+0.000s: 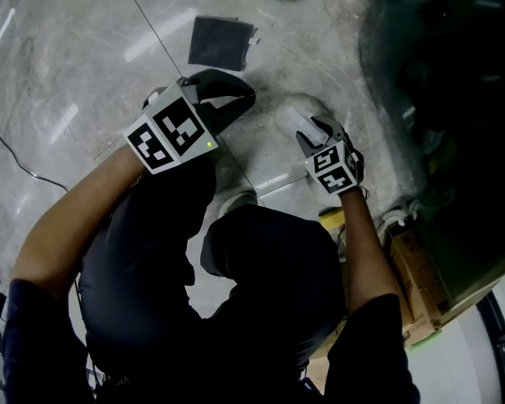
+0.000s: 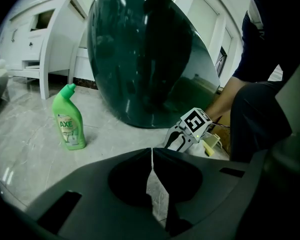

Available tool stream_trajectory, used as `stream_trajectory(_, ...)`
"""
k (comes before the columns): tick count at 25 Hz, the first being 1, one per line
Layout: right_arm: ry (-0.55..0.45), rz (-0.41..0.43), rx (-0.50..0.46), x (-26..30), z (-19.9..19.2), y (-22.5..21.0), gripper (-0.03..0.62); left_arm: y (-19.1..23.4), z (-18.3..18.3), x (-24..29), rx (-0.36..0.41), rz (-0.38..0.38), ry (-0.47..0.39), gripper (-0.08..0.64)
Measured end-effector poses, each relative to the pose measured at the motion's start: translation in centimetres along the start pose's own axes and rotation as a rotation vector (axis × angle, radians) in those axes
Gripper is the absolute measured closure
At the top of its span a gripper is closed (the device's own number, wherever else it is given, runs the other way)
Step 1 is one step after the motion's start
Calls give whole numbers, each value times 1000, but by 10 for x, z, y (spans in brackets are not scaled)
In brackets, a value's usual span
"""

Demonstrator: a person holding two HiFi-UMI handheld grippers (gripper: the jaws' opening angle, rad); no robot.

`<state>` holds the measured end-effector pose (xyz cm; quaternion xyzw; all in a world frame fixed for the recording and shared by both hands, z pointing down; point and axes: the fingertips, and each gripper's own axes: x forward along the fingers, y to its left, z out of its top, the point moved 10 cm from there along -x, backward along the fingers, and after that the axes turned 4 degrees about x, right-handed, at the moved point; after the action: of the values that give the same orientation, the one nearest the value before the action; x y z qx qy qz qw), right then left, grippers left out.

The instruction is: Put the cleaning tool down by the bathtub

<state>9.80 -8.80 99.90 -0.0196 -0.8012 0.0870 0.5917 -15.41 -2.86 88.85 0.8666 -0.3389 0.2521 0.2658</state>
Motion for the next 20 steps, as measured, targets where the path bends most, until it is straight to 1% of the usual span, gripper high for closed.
stream_trajectory(5, -33, -8, 42, -29, 13, 7, 407, -3, 17, -18, -6, 7, -2, 523)
stream_trajectory(10, -56, -28, 79, -82, 34, 15, 407, -10, 53, -59, -9, 34, -5, 523)
stream_trajectory(15, -95, -43, 97, -159, 71, 30, 407, -23, 109, -117, -2, 66, -17, 523)
stream_trajectory(20, -165, -66, 113, -261, 111, 53, 403, -52, 180, -178, 12, 82, -39, 523)
